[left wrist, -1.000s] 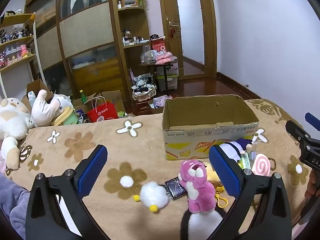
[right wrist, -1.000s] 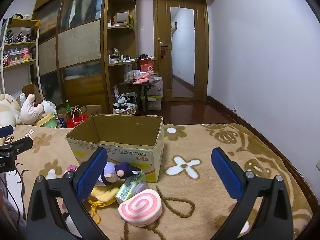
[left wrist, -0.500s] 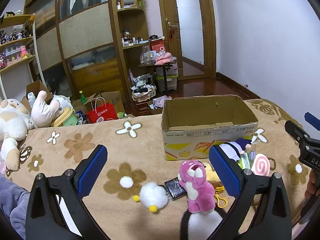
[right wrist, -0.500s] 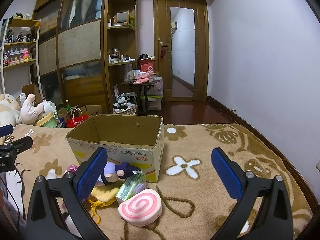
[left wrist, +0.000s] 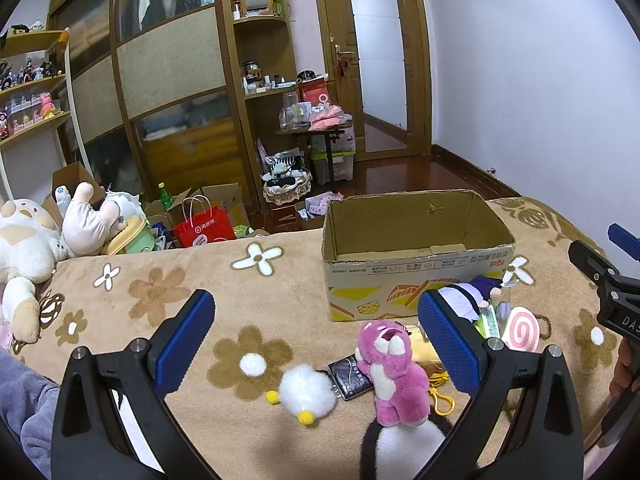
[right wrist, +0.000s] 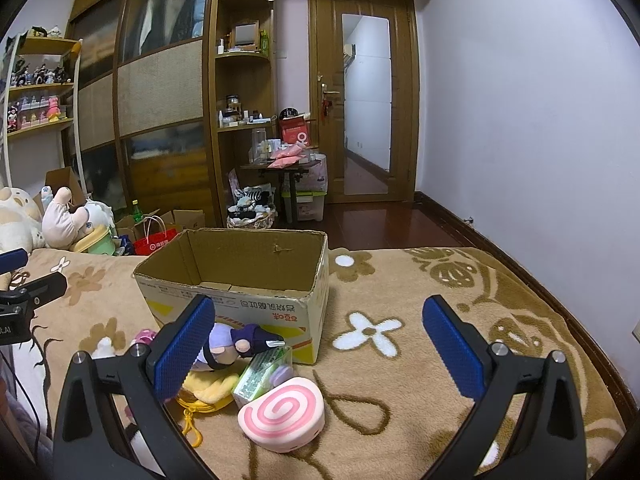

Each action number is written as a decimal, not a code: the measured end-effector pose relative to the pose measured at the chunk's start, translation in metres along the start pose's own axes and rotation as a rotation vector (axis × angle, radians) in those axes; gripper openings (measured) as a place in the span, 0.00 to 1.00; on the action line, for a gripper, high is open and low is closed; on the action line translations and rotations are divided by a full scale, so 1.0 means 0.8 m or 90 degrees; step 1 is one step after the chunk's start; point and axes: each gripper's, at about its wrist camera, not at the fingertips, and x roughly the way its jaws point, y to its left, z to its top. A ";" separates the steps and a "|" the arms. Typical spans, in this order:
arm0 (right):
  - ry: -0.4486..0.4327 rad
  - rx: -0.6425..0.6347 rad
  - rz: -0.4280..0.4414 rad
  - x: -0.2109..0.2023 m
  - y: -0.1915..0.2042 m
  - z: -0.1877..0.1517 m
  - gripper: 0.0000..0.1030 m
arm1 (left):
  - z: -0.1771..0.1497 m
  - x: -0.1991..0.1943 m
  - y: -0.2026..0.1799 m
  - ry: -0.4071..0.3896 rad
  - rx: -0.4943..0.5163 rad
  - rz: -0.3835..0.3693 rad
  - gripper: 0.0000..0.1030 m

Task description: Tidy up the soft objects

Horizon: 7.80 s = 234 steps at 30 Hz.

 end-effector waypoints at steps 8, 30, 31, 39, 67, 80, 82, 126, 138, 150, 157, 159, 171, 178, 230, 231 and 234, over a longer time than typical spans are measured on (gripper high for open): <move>0.000 -0.001 0.001 0.001 0.000 0.000 1.00 | 0.000 0.000 0.000 0.000 0.001 0.001 0.98; 0.001 -0.003 0.004 0.001 0.002 -0.002 1.00 | 0.000 0.000 -0.001 0.000 0.002 0.002 0.98; 0.001 -0.002 0.004 0.001 0.002 -0.002 1.00 | 0.000 0.000 -0.001 0.000 0.002 0.002 0.98; 0.001 -0.003 0.004 0.002 0.002 -0.001 1.00 | 0.000 0.000 -0.001 0.000 0.002 0.002 0.98; 0.048 -0.008 0.009 0.015 0.011 -0.011 1.00 | -0.008 0.037 -0.005 0.078 0.017 -0.007 0.98; 0.240 0.074 0.064 0.086 -0.009 -0.031 1.00 | -0.020 0.100 -0.025 0.208 -0.004 -0.075 0.97; 0.273 0.081 0.067 0.097 -0.011 -0.038 1.00 | -0.025 0.110 -0.032 0.230 -0.002 -0.083 0.97; 0.434 0.012 0.065 0.132 0.014 -0.085 0.43 | -0.089 0.155 -0.069 0.430 0.015 -0.177 0.45; 0.425 0.015 0.065 0.116 0.010 -0.079 0.28 | -0.083 0.137 -0.065 0.409 0.020 -0.147 0.41; 0.329 0.011 0.072 0.077 0.011 -0.054 0.21 | -0.053 0.082 -0.052 0.301 0.013 -0.128 0.41; 0.217 -0.013 0.083 0.027 0.019 -0.026 0.21 | -0.022 0.035 -0.041 0.185 0.019 -0.110 0.41; 0.181 -0.020 0.086 0.013 0.022 -0.017 0.21 | -0.016 0.022 -0.041 0.156 0.031 -0.105 0.41; 0.005 -0.027 0.091 -0.028 0.030 0.035 0.21 | 0.036 -0.029 -0.051 0.003 0.067 -0.070 0.41; -0.016 -0.029 0.088 -0.009 0.030 0.055 0.21 | 0.068 -0.010 -0.058 -0.029 0.080 -0.065 0.41; 0.066 0.009 0.134 0.165 0.013 0.030 0.47 | 0.068 0.185 -0.060 0.127 0.053 -0.100 0.73; 0.065 0.010 0.134 0.164 0.013 0.030 0.49 | 0.068 0.184 -0.059 0.128 0.053 -0.098 0.76; 0.069 0.011 0.134 0.161 0.014 0.029 0.59 | 0.065 0.181 -0.056 0.134 0.054 -0.094 0.80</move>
